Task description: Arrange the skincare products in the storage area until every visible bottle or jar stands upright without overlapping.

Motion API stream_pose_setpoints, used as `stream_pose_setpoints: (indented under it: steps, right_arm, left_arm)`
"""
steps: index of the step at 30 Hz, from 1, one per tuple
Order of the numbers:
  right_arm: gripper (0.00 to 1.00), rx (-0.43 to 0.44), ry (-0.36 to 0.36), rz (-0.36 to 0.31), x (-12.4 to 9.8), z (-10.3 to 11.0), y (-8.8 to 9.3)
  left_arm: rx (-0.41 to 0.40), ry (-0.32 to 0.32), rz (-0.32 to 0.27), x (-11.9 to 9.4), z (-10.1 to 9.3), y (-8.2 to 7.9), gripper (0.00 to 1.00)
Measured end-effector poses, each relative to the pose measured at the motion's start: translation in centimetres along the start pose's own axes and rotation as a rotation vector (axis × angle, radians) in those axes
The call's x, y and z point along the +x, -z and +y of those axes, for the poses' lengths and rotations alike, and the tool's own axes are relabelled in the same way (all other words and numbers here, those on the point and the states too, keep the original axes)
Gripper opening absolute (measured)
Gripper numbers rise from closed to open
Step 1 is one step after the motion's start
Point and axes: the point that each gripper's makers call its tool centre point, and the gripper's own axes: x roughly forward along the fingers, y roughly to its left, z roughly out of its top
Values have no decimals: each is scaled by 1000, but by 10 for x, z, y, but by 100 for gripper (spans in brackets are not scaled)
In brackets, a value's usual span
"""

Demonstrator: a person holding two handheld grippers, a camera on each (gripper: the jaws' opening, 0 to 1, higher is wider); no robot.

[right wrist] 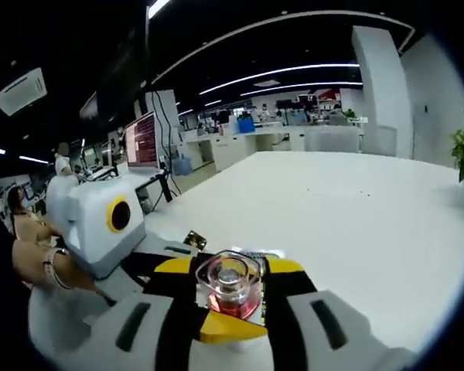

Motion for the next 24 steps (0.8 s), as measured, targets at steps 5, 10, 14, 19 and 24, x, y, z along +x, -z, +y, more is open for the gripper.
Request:
stream_pose_setpoints:
  steps: [5, 10, 14, 19, 24]
  right_arm:
    - [31, -77, 0, 2, -2, 3, 0]
    - [30, -105, -38, 14, -5, 6, 1]
    - [30, -148, -73, 33, -7, 9, 2]
    - [29, -189, -112, 32, -11, 9, 3]
    - [29, -189, -127, 51, -11, 4, 2]
  left_arm:
    - [-8, 19, 2, 0, -2, 0, 31]
    - [-65, 51, 38, 2, -3, 10, 33]
    - [49, 59, 146, 2, -6, 31, 33]
    - [80, 54, 169, 4, -7, 34, 42]
    - [83, 41, 182, 0, -1, 34, 42]
